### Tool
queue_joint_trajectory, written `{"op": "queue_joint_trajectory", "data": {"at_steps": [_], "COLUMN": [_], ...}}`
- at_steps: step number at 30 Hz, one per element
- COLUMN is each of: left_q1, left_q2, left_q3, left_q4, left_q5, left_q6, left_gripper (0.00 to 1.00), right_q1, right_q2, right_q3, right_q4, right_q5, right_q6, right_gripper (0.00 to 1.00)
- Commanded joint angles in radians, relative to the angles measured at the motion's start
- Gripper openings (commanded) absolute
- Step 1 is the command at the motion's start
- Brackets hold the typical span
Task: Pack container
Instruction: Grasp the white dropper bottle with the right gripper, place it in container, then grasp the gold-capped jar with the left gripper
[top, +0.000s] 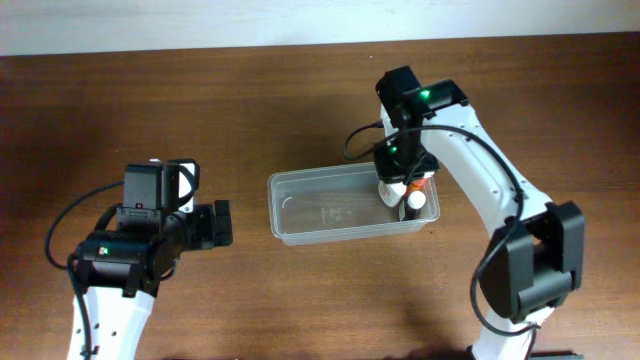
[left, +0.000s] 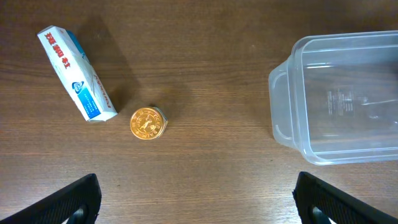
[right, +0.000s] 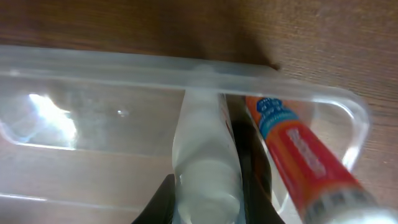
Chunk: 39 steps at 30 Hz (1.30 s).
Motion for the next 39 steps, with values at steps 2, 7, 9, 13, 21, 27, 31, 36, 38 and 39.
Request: {"op": "queue_joint_trajectory", "data": {"at_steps": [2,7,9,13,21,27,31,36,38,39], "left_q1": [0.005,0.005,0.005,0.005,0.005,0.005,0.005,0.005,0.005,0.008], "left_q2": [0.000,0.000,0.000,0.000,0.000,0.009,0.069,0.205,0.269,0.297], "left_q3": [0.019,0.019,0.019,0.019,0.019,0.019,0.012,0.002,0.002,0.002], "left_q4": [-0.001,-0.001,-0.001,-0.001,0.000,-0.001,0.000,0.000,0.002,0.004], "left_q5": [0.011,0.011,0.011,0.011,0.003,-0.035,-0.037,-0.051,-0.066,-0.069], "left_q6": [0.013,0.013,0.013,0.013,0.013,-0.006,-0.021,-0.063,-0.084,-0.086], "left_gripper": [0.99,0.99,0.99,0.99,0.99,0.99,0.99,0.99,0.99,0.99], "right_q1": [-0.001,-0.001,-0.001,0.008,0.000,-0.142,-0.301,-0.446,-0.478,-0.488], "right_q2": [-0.007,-0.007,-0.007,-0.022,-0.239,-0.452,-0.488,-0.465,-0.455,-0.450], "right_q3": [0.001,0.001,0.001,0.003,0.079,0.091,0.091,0.073,0.064,0.060], "right_q4": [0.012,0.004,0.004,0.007,-0.008,0.000,-0.064,-0.143,-0.142,-0.142], "right_q5": [0.034,0.069,0.069,0.069,0.069,0.069,0.063,0.017,-0.019,-0.018], "right_q6": [0.011,0.010,0.002,-0.047,-0.050,-0.050,-0.063,-0.077,-0.078,-0.078], "right_gripper": [0.15,0.19,0.28,0.41,0.51,0.73,0.77,0.77,0.77,0.77]}}
